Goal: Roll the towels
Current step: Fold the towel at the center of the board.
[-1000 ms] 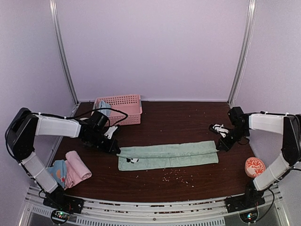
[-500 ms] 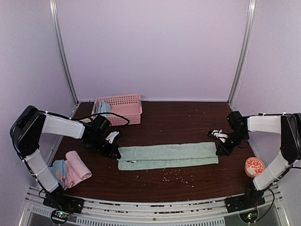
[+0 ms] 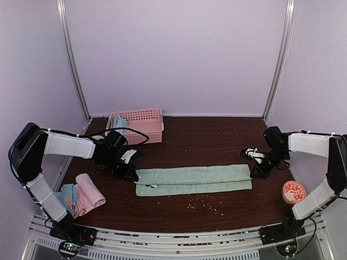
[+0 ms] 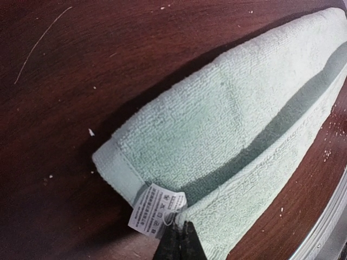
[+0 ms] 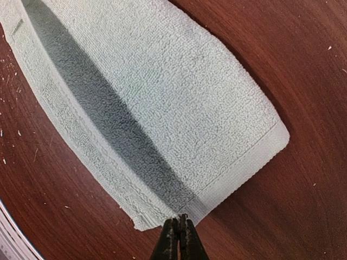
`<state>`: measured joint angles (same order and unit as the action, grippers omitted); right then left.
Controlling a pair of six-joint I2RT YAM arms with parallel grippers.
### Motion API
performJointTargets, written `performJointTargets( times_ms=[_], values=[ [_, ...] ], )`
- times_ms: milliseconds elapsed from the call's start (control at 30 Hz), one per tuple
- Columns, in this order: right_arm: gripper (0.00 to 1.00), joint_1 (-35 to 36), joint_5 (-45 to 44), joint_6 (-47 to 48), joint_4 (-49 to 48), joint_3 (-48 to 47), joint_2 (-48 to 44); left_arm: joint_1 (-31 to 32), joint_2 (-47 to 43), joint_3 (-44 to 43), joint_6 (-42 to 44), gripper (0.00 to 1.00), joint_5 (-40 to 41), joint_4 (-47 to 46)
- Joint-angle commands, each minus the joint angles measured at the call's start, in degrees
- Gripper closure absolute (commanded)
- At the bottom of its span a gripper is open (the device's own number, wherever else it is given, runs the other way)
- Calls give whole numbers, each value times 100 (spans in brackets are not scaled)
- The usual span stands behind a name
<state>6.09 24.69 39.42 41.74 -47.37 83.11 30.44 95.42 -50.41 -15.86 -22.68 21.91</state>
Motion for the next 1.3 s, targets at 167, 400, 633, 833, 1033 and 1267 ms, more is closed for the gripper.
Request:
performJointTargets(
  times_ms=[167,400,633,833,1033,1267],
  values=[
    [100,-29,-280,191,205,-42,-334,-17,-372,-5,89,100,-171,172],
    [100,-29,-93,548,430,-226,-352,-15,-455,-4,210,100,-373,385],
    [100,-37,-180,782,733,-447,-379,-14,-625,36,201,100,-353,421],
    [100,-37,-213,951,719,-182,-385,-18,-526,177,204,100,-462,419],
    [100,-37,-462,969,380,202,-278,-17,-228,246,230,100,-570,399],
    [96,-37,-619,1154,246,551,-324,-5,-66,356,257,91,-755,574]
  ],
)
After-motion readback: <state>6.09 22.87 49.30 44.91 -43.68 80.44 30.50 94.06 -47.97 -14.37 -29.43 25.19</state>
